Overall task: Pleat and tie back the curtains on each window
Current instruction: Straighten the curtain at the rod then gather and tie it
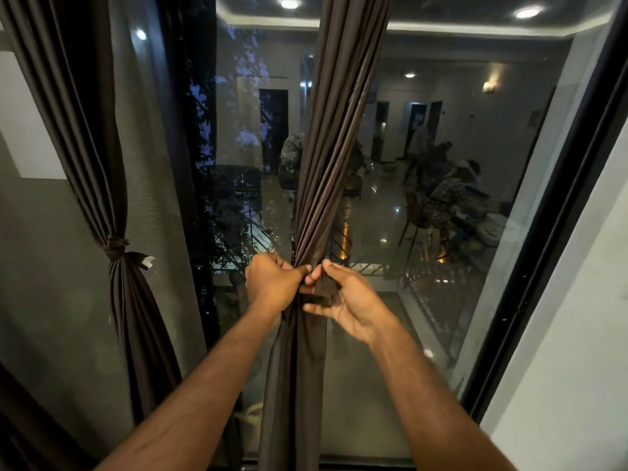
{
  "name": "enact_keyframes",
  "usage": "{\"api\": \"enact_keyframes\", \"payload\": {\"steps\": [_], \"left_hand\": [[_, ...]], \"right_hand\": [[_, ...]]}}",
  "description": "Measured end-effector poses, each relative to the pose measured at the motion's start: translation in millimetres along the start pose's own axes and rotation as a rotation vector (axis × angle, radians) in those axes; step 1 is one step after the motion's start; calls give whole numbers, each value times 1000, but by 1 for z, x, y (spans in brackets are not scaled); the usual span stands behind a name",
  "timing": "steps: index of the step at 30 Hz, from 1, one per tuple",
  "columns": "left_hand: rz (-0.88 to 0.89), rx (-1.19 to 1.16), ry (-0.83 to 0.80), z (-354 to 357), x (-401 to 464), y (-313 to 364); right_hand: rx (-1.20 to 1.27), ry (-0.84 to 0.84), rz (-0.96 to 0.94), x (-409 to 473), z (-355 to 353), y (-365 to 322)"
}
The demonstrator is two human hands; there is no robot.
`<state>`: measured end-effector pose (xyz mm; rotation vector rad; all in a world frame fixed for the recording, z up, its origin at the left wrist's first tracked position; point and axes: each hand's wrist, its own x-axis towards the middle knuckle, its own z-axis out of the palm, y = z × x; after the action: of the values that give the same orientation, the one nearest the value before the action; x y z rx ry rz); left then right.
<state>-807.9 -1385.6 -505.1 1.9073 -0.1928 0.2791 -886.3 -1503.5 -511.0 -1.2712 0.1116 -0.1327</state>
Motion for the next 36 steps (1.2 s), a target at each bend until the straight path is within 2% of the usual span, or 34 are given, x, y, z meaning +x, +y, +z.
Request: {"api": "enact_keyframes", "payload": {"steps": [5, 10, 13, 15, 17, 19, 22, 24, 26, 30, 34, 36], "left_hand": [[-91, -174, -49, 1, -3, -3], [-138, -308, -126, -1, -8, -5], [74, -140, -48, -6, -15, -6], [227, -16, -73, -10, -18, -4], [257, 92, -199, -10, -20, 1], [254, 181, -256, -8, -18, 6], [209, 235, -308, -9, -15, 11], [238, 274, -351, -11, -15, 13], [284, 256, -391, -13, -20, 13], [273, 92, -469, -10, -32, 8], [482, 140, -376, -3, -24, -4], [566, 151, -406, -1, -22, -9]], "right_hand": [[25, -6, 12, 1, 7, 13], [-146, 67, -11, 5, 6, 26], [-274, 204, -161, 9, 8, 38], [-380, 251, -277, 11, 9, 45], [-504, 267, -368, 12, 9, 48], [-620, 262, -451, 11, 7, 50], [-705, 121, -510, 5, 3, 50], [-676, 29, -482, 1, -2, 48], [-548, 3, -434, 2, -10, 47], [-412, 44, -442, 0, -22, 44], [-358, 80, -474, -4, -20, 37], [-414, 136, -511, -8, -23, 28]]}}
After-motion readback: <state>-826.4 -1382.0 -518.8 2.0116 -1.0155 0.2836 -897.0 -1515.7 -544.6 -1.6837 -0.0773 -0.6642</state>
